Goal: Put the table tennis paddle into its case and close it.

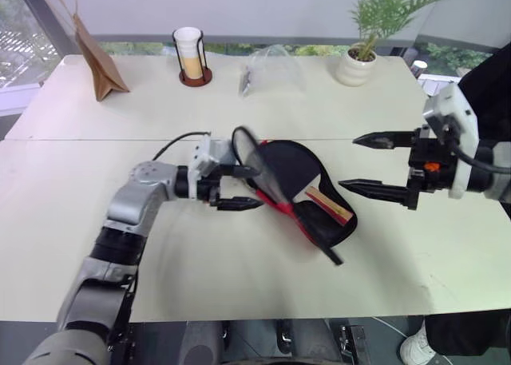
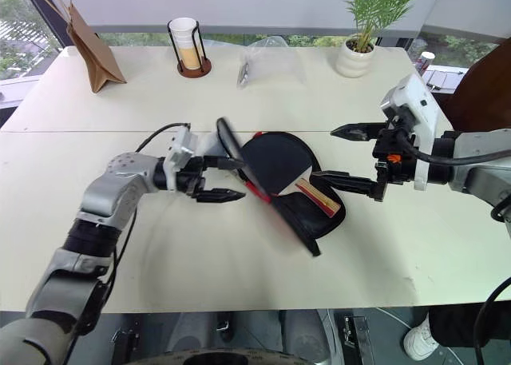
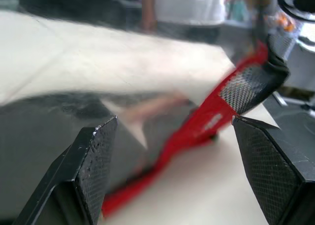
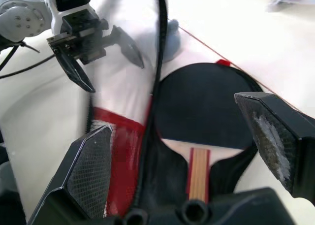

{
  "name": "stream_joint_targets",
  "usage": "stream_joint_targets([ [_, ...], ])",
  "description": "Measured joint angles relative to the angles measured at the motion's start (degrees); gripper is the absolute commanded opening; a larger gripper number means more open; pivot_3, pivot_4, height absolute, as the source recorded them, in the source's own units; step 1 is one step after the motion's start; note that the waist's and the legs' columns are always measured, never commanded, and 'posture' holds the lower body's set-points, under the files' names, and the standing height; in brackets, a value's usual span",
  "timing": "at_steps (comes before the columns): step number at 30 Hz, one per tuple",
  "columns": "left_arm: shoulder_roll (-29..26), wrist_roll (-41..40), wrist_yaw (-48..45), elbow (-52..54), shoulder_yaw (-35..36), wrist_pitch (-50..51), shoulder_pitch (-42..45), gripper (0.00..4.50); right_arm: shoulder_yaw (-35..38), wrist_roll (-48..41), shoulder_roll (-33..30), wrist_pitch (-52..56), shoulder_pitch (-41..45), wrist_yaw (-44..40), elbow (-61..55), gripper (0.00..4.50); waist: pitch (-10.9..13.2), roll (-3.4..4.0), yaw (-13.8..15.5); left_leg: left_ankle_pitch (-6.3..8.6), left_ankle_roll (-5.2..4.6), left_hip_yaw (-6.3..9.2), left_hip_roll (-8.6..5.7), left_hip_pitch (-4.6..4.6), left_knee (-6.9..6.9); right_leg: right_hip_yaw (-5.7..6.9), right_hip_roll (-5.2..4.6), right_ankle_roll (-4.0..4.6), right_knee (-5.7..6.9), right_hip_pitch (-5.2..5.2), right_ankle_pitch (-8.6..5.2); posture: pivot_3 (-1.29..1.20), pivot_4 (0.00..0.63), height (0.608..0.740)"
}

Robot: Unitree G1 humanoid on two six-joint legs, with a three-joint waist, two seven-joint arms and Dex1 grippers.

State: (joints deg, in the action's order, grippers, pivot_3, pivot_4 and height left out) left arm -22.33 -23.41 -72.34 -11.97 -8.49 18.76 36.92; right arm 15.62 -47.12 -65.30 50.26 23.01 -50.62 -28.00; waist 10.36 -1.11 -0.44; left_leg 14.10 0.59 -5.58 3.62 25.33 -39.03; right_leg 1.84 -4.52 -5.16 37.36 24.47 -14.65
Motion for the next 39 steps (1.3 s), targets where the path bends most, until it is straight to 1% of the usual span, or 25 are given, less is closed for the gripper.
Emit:
stream_joint_targets([
  [4, 6.11, 5.62, 4.78, -9.84, -2.35, -6.55, 3.56, 3.85, 1.08, 2.58, -0.09, -0.80, 0.85, 1.19, 3.02, 4.46, 0.01, -0.01, 0.02, 0.01, -0.02, 0.01, -0.02, 0.02, -0.04, 0.00, 0.00, -0.03, -0.02, -0.01, 0.02, 0.00, 0.150, 0.734],
  [6, 8.11, 8.81, 7.13, -14.62, -3.50, -10.03, 5.03, 3.85, 1.15, 3.77, -0.18, -1.00, 0.96, 1.37, 3.94, 4.46, 0.01, -0.01, 0.02, 0.02, -0.03, 0.02, -0.02, 0.02, -0.03, 0.00, 0.00, -0.03, -0.02, 0.00, 0.02, 0.00, 0.150, 0.734],
  [9, 10.67, 15.70, 12.76, -22.90, -6.48, -16.09, 7.94, 3.85, 1.07, 5.99, -0.34, -2.17, 0.05, 1.35, 4.66, 4.46, 0.01, -0.02, 0.03, 0.03, -0.05, 0.02, -0.02, 0.03, -0.03, 0.00, 0.00, -0.04, -0.03, 0.00, 0.02, 0.00, 0.150, 0.734],
  [11, 11.52, 18.93, 15.14, -26.59, -7.83, -18.73, 8.69, 3.85, 0.02, 8.51, -0.34, -3.70, -1.62, 1.34, 4.74, 4.46, 0.01, -0.02, -0.07, 0.04, -0.06, 0.01, -0.02, 0.03, -0.03, -0.01, -0.01, -0.04, -0.04, 0.01, 0.02, 0.00, 0.150, 0.734],
  [13, 11.77, 20.16, 16.17, -28.20, -7.86, -20.43, 9.20, 3.85, -2.13, 11.02, -0.14, -5.34, -2.91, 1.24, 5.77, 4.46, 0.01, -0.02, -0.15, 0.04, -0.06, 0.01, -0.01, 0.02, -0.03, -0.01, -0.01, -0.04, -0.03, 0.01, 0.02, 0.00, 0.150, 0.734],
  [17, 10.69, 20.25, 15.53, -28.14, -7.28, -20.02, 10.28, 3.85, -4.47, 10.37, 4.51, -4.44, -2.54, 0.38, 9.56, 4.46, 0.00, 0.00, -0.25, 0.04, -0.06, 0.01, 0.00, 0.01, -0.04, -0.01, 0.00, -0.04, -0.01, 0.01, 0.04, 0.00, 0.150, 0.734],
  [20, 8.96, 18.24, 12.78, -25.13, -5.56, -17.64, 9.77, 3.85, -6.26, 9.16, 5.72, -1.88, -1.29, -1.69, 14.00, 4.46, 0.00, 0.00, -0.17, 0.04, -0.06, 0.02, 0.01, 0.03, -0.04, 0.00, 0.00, -0.04, -0.01, 0.01, 0.04, 0.00, 0.150, 0.734],
  [25, 5.07, 9.70, 7.07, -11.53, -0.63, -9.39, 8.18, 3.85, -10.49, 6.53, 6.38, 5.36, 3.00, -6.51, 21.33, 4.46, 0.00, 0.01, -0.18, 0.04, -0.06, 0.01, 0.01, 0.03, -0.04, -0.01, -0.02, -0.04, -0.01, 0.01, 0.04, 0.00, 0.150, 0.734],
  [28, 2.19, 4.58, 5.20, -3.02, 1.76, -3.45, 7.34, 3.85, -13.60, 6.79, 8.86, 7.11, 6.83, -8.08, 26.70, 4.46, 0.00, 0.01, -0.22, 0.04, -0.06, 0.01, 0.01, 0.01, -0.04, -0.01, -0.01, -0.04, -0.01, 0.00, 0.04, 0.00, 0.150, 0.734],
  [32, -2.97, -0.15, 3.64, 5.61, 4.44, 1.80, 4.93, 3.85, -18.33, 10.68, 11.44, 6.52, 10.20, -9.64, 35.15, 4.46, 0.00, 0.02, -0.27, 0.03, -0.06, 0.02, 0.01, 0.01, -0.03, 0.00, 0.03, -0.05, 0.01, 0.00, 0.05, 0.00, 0.150, 0.734],
  [35, -6.91, -1.57, 2.83, 9.40, 5.94, 3.35, 2.69, 3.85, -21.60, 14.70, 13.04, 3.92, 11.67, -10.71, 40.85, 4.46, 0.00, 0.04, -0.23, 0.03, -0.06, -0.01, 0.00, 0.02, -0.04, -0.01, 0.03, -0.14, 0.00, 0.00, 0.09, 0.00, 0.150, 0.734],
  [39, -12.31, -3.06, 1.04, 13.29, 7.20, 5.03, -0.17, 3.85, -23.63, 18.79, 14.77, 1.15, 14.18, -11.91, 46.91, 4.46, 0.01, 0.05, -0.25, 0.03, -0.05, -0.02, 0.00, 0.02, -0.03, -0.02, 0.03, -0.15, 0.00, 0.01, 0.10, 0.00, 0.150, 0.734],
])
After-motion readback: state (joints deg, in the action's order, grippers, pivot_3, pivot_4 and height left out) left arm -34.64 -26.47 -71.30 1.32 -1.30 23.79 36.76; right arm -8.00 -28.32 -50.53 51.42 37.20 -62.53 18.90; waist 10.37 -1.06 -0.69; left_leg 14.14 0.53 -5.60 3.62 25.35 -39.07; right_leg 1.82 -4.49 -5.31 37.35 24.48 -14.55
